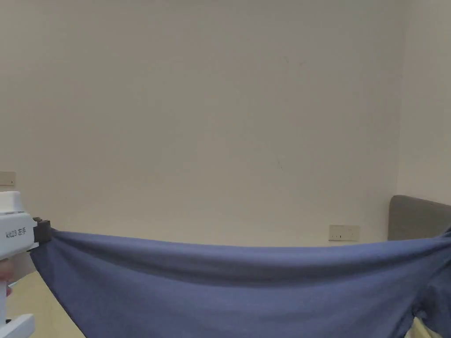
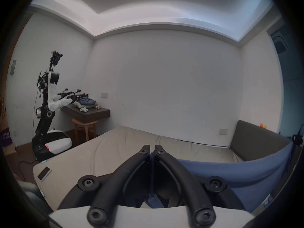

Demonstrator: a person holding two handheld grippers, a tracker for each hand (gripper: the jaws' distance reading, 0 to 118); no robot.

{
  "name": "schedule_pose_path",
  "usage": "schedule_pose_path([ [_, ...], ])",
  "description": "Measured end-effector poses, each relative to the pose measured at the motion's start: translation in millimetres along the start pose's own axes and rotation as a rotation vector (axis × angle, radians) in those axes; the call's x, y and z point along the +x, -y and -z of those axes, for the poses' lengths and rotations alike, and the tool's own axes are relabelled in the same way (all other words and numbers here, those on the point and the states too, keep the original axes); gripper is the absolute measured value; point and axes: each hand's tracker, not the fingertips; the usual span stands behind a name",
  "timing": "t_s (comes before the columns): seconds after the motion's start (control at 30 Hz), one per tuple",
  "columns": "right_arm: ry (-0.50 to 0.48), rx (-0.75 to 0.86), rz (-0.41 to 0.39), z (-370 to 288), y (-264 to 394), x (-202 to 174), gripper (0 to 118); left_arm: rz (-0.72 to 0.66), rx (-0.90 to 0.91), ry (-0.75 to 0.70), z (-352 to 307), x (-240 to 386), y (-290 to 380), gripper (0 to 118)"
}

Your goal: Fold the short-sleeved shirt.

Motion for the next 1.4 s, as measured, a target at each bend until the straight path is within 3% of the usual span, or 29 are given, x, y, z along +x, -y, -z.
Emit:
schedule_pose_path([
  [0.1, 0.042, 0.012, -0.005, 37.4, -5.5, -7.4, 6, -0.03, -0.014, -0.034, 35.5, 9.1, -5.7, 1],
  [0.23, 0.059, -0.012, -0.005, 83.7, -12.0, -21.8, 6, 0.048, 0.013, -0.09, 75.1, 24.2, -7.6, 1],
  [0.3, 0.082, 0.05, -0.066, 107.0, -15.9, -31.8, 6, 0.082, 0.012, -0.097, 98.6, 32.7, -8.8, 0],
  [0.5, 0.118, 0.065, -0.027, 191.3, -9.7, -52.8, 6, 0.036, 0.02, -0.124, 176.5, 53.6, -11.2, 1],
  [0.53, 0.122, 0.055, -0.026, 202.8, -5.4, -55.3, 6, 0.025, 0.034, -0.123, 185.9, 55.8, -9.0, 1],
  [0.57, 0.143, 0.096, -0.078, 210.1, -2.0, -61.2, 6, 0.031, 0.045, -0.124, 195.3, 58.4, -5.2, 0],
  [0.67, 0.147, 0.083, -0.066, 240.1, 21.2, -65.4, 6, 0.07, 0.034, -0.13, 232.3, 66.2, 18.1, 1],
  [0.73, 0.147, 0.037, -0.088, 257.9, 41.5, -71.1, 6, 0.061, 0.026, -0.131, 252.1, 69.4, 38.7, 0],
  [0.8, 0.142, -0.015, -0.054, 271.1, 69.9, -72.5, 6, 0.011, -0.031, -0.113, 271.4, 68.2, 62.2, 0],
  [0.93, 0.132, -0.075, -0.118, 282.5, 133.8, -79.5, 6, 0.128, -0.091, -0.099, 295.9, 71.7, 120.5, 0],
  [1.13, 0.106, -0.224, -0.134, 265.9, 227.5, -76.9, 6, 0.125, -0.275, -0.121, 304.4, 64.4, 207.0, 1],
  [1.27, 0.105, -0.335, -0.088, 238.7, 272.5, -71.8, 6, 0.138, -0.329, -0.098, 280.3, 65.6, 251.5, 1],
  [1.33, 0.093, -0.34, -0.131, 209.8, 288.8, -67.8, 6, 0.142, -0.362, -0.076, 257.3, 65.8, 265.1, 0],
  [1.4, 0.078, -0.382, -0.106, 185.0, 306.8, -58.3, 6, 0.169, -0.377, -0.016, 227.3, 62.4, 272.4, 0],
])
